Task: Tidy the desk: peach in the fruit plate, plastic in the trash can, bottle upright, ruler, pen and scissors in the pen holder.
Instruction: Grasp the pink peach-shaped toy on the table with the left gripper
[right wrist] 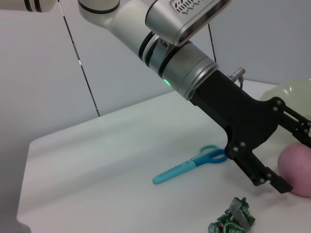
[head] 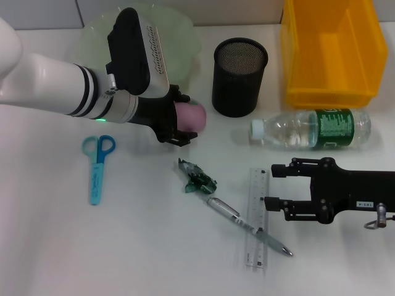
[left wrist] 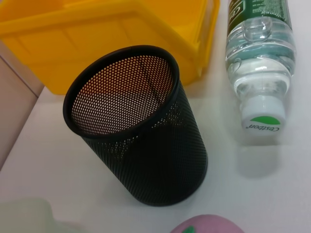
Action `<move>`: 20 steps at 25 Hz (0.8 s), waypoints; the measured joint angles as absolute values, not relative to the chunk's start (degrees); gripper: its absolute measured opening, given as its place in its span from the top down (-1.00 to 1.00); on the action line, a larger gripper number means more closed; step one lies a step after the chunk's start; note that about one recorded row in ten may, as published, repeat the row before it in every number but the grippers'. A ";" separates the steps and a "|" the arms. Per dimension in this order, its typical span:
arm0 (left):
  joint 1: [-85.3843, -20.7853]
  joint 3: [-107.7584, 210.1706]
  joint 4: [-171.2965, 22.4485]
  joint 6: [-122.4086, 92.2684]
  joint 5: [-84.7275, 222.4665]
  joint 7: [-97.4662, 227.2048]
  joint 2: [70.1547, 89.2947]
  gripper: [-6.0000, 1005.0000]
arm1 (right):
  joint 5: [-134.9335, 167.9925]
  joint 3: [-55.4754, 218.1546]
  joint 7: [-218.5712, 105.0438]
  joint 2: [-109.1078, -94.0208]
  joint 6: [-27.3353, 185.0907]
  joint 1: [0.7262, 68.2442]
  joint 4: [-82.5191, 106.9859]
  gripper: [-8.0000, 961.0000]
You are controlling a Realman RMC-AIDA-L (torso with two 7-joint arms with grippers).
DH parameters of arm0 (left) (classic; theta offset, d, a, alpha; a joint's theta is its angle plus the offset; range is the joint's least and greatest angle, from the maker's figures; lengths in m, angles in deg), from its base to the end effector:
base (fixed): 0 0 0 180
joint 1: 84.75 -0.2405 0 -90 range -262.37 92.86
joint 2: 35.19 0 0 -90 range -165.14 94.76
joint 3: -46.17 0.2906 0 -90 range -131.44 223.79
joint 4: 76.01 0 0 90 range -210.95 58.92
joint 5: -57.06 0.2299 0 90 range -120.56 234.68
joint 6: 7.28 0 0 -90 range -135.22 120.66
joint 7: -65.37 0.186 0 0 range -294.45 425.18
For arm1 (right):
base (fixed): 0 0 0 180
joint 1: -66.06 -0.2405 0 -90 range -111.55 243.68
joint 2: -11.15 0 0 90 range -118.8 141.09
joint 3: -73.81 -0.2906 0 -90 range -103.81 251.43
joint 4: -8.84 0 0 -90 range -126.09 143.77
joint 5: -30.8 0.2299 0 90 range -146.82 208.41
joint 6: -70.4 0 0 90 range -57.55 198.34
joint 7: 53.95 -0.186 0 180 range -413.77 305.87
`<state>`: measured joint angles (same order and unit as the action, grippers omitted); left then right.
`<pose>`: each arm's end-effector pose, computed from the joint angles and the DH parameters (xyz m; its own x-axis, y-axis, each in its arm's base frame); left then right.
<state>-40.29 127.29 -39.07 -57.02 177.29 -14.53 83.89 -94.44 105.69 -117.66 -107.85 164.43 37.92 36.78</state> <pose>-0.2294 0.4639 -0.1428 0.9854 -0.0720 -0.1540 -0.1233 -0.9262 -0.3562 0.3164 0.3194 -0.0824 0.8283 -0.3037 -0.4709 -0.3800 -0.9220 -0.0738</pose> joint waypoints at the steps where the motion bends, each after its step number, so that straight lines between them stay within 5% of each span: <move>1: -40.29 127.29 -39.05 -57.01 177.28 -14.50 83.90 -0.50 | -94.44 105.64 -117.67 -107.85 164.47 37.93 36.78 -0.55; 9: -40.23 128.67 -38.84 -56.58 177.31 -14.23 83.90 -0.49 | -94.45 105.62 -117.66 -107.85 164.54 37.94 36.78 -0.55; 20: -40.23 129.53 -38.22 -56.31 177.29 -14.21 83.89 -0.07 | -94.44 105.62 -117.66 -107.76 164.39 37.93 36.79 -0.55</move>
<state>-40.23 129.53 -38.22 -56.31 177.29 -14.21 83.89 -94.44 105.62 -117.66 -107.76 164.39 37.93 36.79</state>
